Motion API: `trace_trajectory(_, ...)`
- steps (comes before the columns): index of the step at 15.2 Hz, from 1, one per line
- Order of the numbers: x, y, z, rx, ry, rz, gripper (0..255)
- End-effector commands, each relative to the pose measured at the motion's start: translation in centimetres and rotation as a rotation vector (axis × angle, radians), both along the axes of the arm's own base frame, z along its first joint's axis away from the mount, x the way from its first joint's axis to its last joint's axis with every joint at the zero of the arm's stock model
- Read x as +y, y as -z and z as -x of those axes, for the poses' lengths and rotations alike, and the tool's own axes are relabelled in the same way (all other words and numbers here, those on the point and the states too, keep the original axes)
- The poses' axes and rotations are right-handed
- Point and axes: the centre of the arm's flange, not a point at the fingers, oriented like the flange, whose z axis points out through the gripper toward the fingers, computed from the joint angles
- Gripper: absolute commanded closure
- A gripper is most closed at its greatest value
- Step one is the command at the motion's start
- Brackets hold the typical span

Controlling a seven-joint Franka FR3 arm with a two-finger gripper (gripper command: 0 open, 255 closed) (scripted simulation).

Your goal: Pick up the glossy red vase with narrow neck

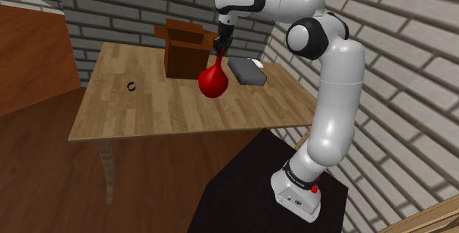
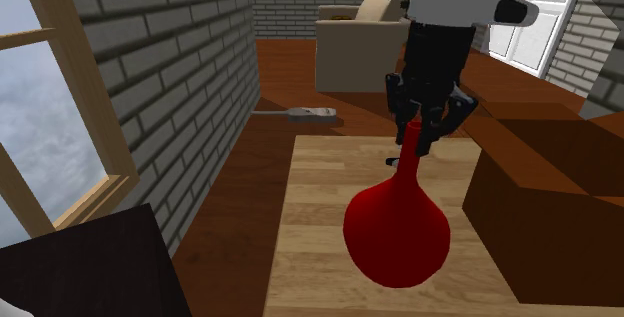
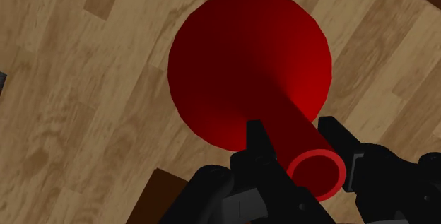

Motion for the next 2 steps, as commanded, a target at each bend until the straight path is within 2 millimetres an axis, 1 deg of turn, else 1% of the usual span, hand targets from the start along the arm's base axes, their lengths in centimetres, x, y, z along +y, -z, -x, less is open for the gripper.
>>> trace_trajectory(1, 0.12, -0.74, -0.14, -0.002, 0.000, 0.000, 255)
trace_trajectory(2, 0.12, -0.74, -0.15, -0.002, 0.000, 0.000, 255)
